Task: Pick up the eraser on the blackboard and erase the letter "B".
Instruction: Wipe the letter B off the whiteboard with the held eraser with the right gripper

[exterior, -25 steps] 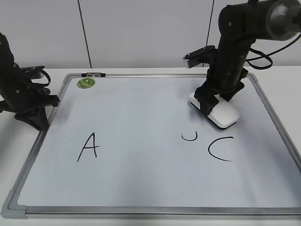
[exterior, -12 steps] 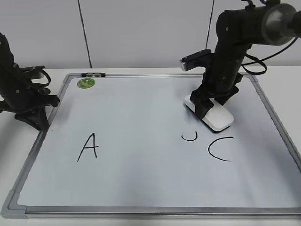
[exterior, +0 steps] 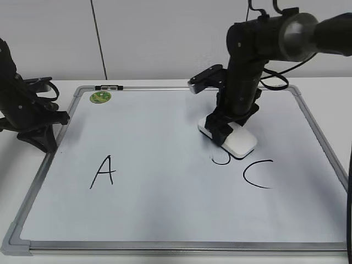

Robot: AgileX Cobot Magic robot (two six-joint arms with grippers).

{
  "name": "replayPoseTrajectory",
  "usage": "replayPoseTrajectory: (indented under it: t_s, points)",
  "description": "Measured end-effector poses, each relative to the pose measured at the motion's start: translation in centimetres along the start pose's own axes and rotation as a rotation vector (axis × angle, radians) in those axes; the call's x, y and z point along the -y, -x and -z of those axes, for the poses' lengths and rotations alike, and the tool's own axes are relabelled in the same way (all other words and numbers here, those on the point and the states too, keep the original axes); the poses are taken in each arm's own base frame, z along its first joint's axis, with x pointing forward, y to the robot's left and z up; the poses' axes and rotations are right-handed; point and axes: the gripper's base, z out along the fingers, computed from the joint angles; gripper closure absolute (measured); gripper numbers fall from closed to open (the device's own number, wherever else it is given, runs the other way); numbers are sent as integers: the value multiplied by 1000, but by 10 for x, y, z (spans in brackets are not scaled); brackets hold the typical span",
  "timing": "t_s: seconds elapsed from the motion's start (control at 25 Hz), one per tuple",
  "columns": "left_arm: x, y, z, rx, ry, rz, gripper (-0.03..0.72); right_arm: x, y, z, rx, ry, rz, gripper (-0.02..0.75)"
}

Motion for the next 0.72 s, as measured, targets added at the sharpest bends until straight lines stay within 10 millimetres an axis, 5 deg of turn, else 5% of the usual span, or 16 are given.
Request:
replayPoseTrajectory:
  t_s: [0.4, 0.72]
  points:
    - [0, 0, 0, 0, 0, 0, 650, -76, 23, 0, 23, 68, 133, 203]
    - [0, 0, 0, 0, 0, 0, 650, -79, 23, 0, 18, 57, 150, 203]
